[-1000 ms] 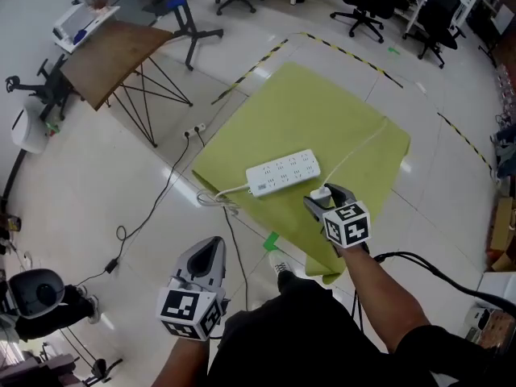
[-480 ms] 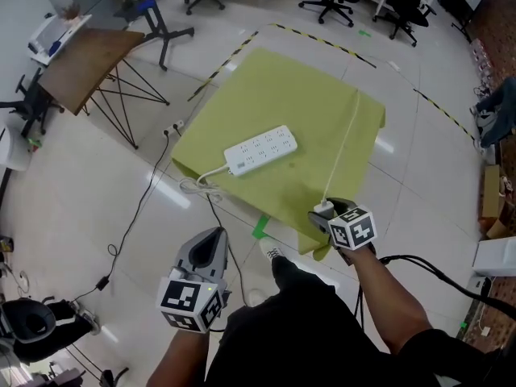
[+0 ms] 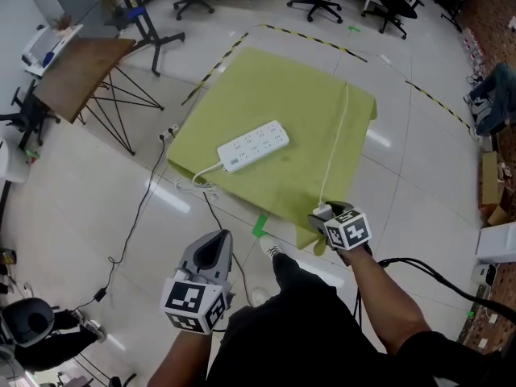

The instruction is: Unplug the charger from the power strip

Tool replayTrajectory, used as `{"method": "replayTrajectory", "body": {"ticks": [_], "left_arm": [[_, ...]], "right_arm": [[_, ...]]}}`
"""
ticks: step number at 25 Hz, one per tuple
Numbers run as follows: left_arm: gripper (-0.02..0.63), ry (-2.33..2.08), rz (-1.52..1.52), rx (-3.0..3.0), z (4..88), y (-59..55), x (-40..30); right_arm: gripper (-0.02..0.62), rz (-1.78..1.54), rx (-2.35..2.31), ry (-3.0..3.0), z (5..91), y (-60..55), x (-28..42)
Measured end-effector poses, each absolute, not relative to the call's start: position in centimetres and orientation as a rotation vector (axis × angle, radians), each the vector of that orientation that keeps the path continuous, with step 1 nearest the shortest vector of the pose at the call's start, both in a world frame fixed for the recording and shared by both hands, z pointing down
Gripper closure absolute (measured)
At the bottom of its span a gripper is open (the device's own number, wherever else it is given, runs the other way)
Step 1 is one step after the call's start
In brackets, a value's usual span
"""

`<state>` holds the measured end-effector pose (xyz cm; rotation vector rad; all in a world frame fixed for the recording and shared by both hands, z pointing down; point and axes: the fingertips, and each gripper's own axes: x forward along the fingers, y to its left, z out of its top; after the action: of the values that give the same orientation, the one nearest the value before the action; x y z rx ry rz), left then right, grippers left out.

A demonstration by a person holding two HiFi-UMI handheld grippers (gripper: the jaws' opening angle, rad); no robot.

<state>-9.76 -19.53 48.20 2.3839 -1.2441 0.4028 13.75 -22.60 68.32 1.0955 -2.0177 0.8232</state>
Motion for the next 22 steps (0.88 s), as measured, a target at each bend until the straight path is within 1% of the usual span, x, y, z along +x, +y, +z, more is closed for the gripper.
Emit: {"method": "replayTrajectory", "body": {"ticks": [13,22], "left_arm": [[0.6,-1.281,0.418,2.376,47.8,-19.3,-10.5],[0.6,-1.285,0.415,2.365,47.5,-19.4,-11.5]], "right_arm": [[0.311,0.691,1.108,-1.995,70.9,-23.7,13.7],[0.302,0.677,1.124,-1.984,70.5,-24.8,14.4]]}}
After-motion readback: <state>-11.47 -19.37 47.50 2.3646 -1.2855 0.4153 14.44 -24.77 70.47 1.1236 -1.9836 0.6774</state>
